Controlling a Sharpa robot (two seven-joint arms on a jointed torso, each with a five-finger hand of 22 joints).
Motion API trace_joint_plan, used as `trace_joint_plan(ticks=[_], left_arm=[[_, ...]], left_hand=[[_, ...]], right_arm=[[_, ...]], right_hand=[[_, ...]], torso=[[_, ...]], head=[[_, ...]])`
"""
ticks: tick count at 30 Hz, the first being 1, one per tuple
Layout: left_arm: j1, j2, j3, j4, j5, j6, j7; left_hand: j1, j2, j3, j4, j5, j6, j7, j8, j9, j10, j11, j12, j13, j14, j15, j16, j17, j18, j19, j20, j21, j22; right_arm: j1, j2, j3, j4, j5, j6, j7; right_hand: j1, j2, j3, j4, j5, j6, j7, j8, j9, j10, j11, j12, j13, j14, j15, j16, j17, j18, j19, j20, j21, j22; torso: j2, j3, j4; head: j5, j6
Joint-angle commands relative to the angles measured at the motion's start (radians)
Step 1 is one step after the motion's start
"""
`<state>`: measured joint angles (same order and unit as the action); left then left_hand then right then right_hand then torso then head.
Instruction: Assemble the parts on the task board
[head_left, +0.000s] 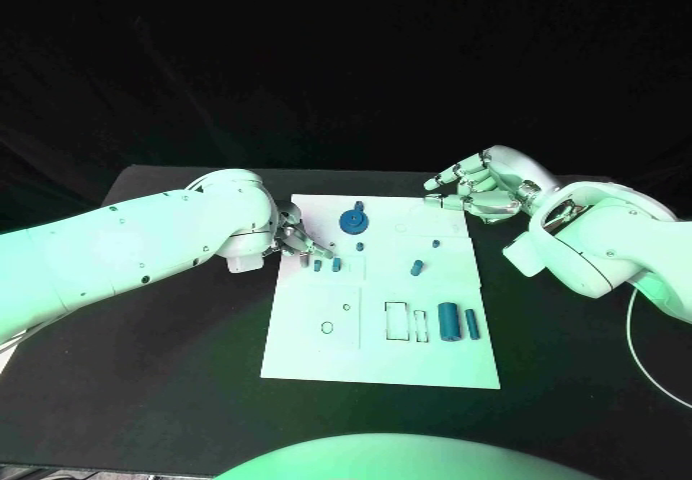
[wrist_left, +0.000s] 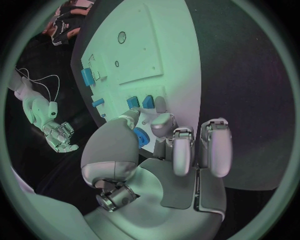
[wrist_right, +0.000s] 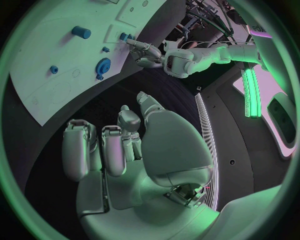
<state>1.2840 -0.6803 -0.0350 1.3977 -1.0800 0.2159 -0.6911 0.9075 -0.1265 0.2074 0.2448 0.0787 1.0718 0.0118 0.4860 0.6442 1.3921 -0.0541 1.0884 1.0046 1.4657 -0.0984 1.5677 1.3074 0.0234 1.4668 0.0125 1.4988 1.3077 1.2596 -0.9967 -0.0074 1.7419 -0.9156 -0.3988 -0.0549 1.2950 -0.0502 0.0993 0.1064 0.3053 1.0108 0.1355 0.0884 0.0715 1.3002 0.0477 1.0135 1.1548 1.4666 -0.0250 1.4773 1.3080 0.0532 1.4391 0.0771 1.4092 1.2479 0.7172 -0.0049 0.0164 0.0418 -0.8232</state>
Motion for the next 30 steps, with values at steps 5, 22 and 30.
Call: trace_joint_plan(ticks=[5,22,30], left_arm=[[0.003,-0.033,0.011,0.029,0.095,-0.257,0.113],[-0.011,0.035,-0.015,-0.015,-0.214,-0.39,0.615],[-0.033,0.076,-0.021,-0.047,-0.38,-0.388,0.649]], left_hand=[[0.087,0.047,-0.058,0.039,0.029,-0.093,0.037,-0.029,-0.024,-0.181,0.033,-0.292,-0.301,0.101,0.016,-0.007,0.249,0.037,0.008,0.005,-0.164,0.074],[0.589,0.015,-0.032,-0.141,0.02,-0.335,0.116,-0.196,-0.239,-0.567,0.16,-0.679,-0.625,-0.288,0.121,-0.752,-0.545,0.16,-0.308,0.109,-0.99,-0.543],[0.581,0.004,-0.05,-0.152,0.019,-0.214,0.1,-0.279,-0.373,-0.471,0.135,-0.766,-0.792,-0.022,0.085,-0.375,-0.232,0.133,-0.09,0.075,-0.8,-0.425]], right_arm=[[0.0,0.0,0.0,0.0,0.0,0.008,0.004],[0.0,0.002,0.0,-0.002,0.0,0.009,0.004],[0.0,0.004,0.0,-0.003,0.0,0.013,0.003]], right_hand=[[-0.01,0.005,0.001,0.006,0.002,0.008,0.0,-0.005,-0.001,-0.009,0.0,-0.006,-0.001,0.074,-0.003,-0.006,0.129,0.014,-0.008,-0.002,-0.002,-0.002],[-0.006,0.007,0.003,0.005,0.011,0.009,0.0,-0.006,-0.001,-0.011,-0.001,-0.006,-0.003,0.073,-0.004,-0.007,0.129,0.014,-0.008,-0.002,-0.003,-0.003],[-0.002,0.008,0.005,0.003,0.027,0.009,0.0,-0.007,-0.001,-0.011,-0.001,-0.005,-0.003,0.074,-0.004,-0.006,0.13,0.014,-0.008,-0.002,-0.004,-0.002]], torso=[[-0.001,0.0014,0.0004],[0.001,-0.0012,0.0008],[0.001,-0.0001,0.001]], head=[[-0.001,0.003],[-0.015,0.016],[-0.021,0.014]])
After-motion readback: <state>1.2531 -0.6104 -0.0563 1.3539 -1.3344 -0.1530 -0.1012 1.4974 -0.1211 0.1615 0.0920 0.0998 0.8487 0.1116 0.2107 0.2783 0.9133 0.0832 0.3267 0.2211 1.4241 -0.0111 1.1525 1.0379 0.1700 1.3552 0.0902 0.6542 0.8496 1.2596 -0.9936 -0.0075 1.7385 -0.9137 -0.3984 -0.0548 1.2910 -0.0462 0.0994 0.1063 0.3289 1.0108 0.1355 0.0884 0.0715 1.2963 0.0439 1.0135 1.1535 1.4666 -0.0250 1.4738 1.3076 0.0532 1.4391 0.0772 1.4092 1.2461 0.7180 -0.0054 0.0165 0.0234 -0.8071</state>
